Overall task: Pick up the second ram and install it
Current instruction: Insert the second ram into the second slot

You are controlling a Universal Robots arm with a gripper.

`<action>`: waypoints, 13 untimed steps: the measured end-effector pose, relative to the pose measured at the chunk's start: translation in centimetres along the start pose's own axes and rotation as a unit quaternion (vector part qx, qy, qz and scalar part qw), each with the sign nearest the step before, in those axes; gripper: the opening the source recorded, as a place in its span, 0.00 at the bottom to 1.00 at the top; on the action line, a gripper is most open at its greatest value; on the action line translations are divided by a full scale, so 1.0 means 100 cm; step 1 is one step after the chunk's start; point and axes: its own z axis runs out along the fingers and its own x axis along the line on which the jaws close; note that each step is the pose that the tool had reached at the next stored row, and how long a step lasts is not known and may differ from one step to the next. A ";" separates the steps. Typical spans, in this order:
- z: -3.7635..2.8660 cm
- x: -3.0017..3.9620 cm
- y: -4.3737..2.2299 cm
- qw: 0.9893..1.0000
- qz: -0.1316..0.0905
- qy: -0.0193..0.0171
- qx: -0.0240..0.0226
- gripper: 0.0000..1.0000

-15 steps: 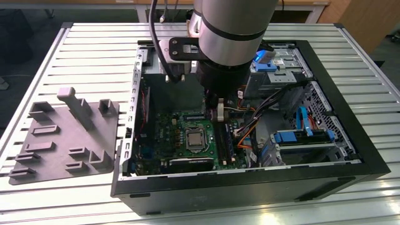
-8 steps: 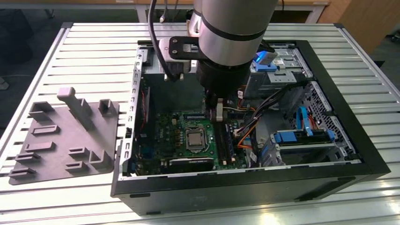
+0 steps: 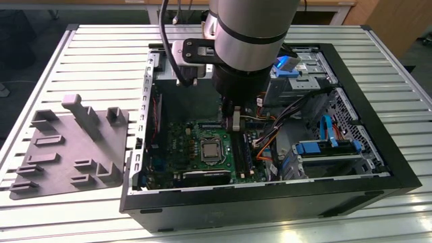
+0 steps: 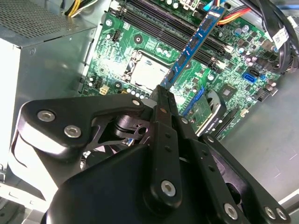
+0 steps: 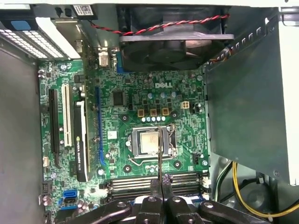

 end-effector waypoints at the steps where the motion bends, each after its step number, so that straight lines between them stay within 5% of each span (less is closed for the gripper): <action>1: 0.0000 0.0000 0.0000 1.000 0.001 0.000 0.000 0.11; 13: 0.0000 0.0000 0.0000 1.000 0.009 0.000 0.001 0.11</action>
